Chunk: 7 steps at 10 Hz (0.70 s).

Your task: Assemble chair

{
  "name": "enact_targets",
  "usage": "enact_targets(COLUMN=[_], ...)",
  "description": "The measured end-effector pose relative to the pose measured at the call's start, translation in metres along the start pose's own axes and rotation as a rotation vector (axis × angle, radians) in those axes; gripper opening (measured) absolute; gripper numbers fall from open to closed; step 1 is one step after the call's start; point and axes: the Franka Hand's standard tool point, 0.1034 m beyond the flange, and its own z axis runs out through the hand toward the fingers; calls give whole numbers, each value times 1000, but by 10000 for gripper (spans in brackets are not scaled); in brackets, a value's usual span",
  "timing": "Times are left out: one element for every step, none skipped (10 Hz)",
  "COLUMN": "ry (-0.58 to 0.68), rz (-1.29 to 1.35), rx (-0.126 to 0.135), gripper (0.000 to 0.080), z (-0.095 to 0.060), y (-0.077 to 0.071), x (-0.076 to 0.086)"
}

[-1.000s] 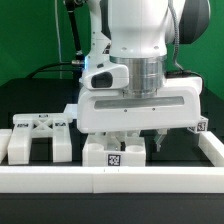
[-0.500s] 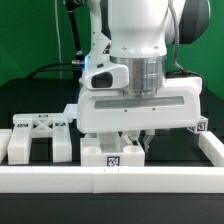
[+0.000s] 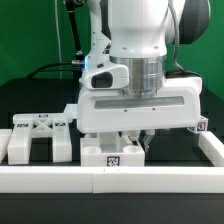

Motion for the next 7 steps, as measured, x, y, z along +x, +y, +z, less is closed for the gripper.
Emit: enact_targets(ry=[0, 0, 2, 3, 2, -3, 1], rz=[0, -3, -9, -23, -24, -40, -47], rx=[1, 5, 10, 10, 11, 13, 14], gripper=[34, 34, 34, 34, 34, 34, 34], z=[0, 0, 0, 0, -2, -3, -4], y=[-1, -9, -23, -33, -44, -54, -61], x=[0, 0, 2, 3, 6, 9, 12])
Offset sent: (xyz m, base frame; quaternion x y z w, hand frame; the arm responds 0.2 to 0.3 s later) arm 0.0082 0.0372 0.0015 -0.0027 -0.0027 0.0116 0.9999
